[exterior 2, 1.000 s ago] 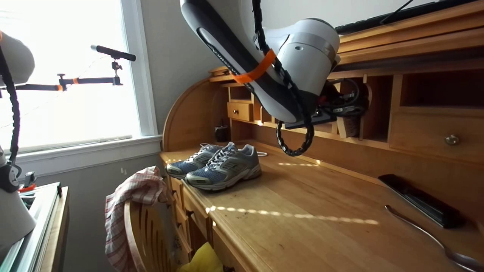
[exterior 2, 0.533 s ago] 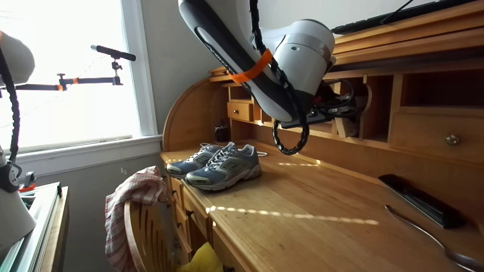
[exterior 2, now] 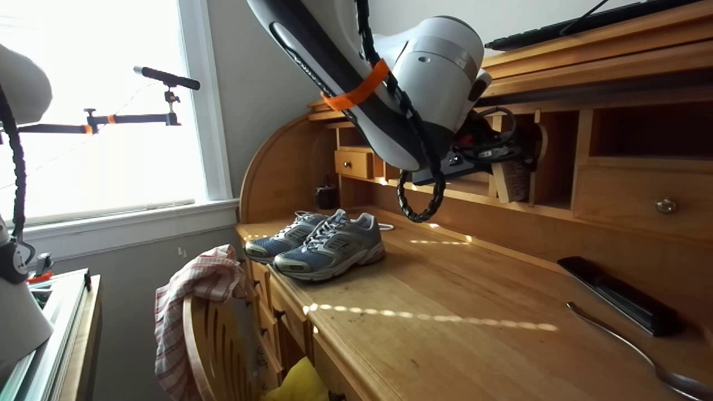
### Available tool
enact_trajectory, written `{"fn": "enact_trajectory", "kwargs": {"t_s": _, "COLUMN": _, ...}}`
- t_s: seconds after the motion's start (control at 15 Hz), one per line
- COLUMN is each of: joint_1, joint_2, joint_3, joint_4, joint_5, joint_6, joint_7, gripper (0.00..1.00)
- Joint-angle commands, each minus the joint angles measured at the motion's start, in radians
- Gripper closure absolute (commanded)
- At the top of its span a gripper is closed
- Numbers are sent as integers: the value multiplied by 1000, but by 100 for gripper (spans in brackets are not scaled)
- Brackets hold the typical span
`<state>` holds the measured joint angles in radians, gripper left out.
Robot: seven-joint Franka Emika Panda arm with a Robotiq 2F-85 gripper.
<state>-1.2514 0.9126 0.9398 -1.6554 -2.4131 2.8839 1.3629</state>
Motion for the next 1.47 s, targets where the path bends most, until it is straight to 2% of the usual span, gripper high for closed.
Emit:
{"fn": "enact_trajectory", "kwargs": {"t_s": 0.0, "joint_1": -32, "joint_2": -49, "joint_3": 44, "joint_4": -81, "joint_5": -14, "joint_6": -39, "joint_7": 45, "gripper": 0}}
{"fn": "enact_trajectory", "kwargs": {"t_s": 0.07, "joint_1": -39, "joint_2": -54, "joint_3": 46, "joint_4": -90, "joint_5": -8, "joint_6": -53, "joint_7": 44, "gripper": 0}}
{"fn": "enact_trajectory", "kwargs": {"t_s": 0.13, "joint_1": -18, "joint_2": -84, "joint_3": 15, "joint_4": -87, "joint_5": -11, "joint_6": -42, "joint_7": 83, "gripper": 0}}
{"fn": "enact_trajectory", "kwargs": {"t_s": 0.53, "joint_1": -15, "joint_2": -184, "joint_3": 9, "joint_4": -181, "joint_5": 8, "joint_6": -60, "joint_7": 158, "gripper": 1}}
{"fn": "enact_trajectory", "kwargs": {"t_s": 1.0, "joint_1": -33, "joint_2": -316, "joint_3": 29, "joint_4": -267, "joint_5": -91, "joint_6": -134, "joint_7": 352, "gripper": 0}}
{"fn": "enact_trajectory", "kwargs": {"t_s": 1.13, "joint_1": -23, "joint_2": -393, "joint_3": 0, "joint_4": -312, "joint_5": -47, "joint_6": -142, "joint_7": 389, "gripper": 0}}
{"fn": "enact_trajectory", "kwargs": {"t_s": 1.4, "joint_1": 0, "joint_2": -541, "joint_3": -66, "joint_4": -388, "joint_5": 19, "joint_6": -80, "joint_7": 427, "gripper": 0}}
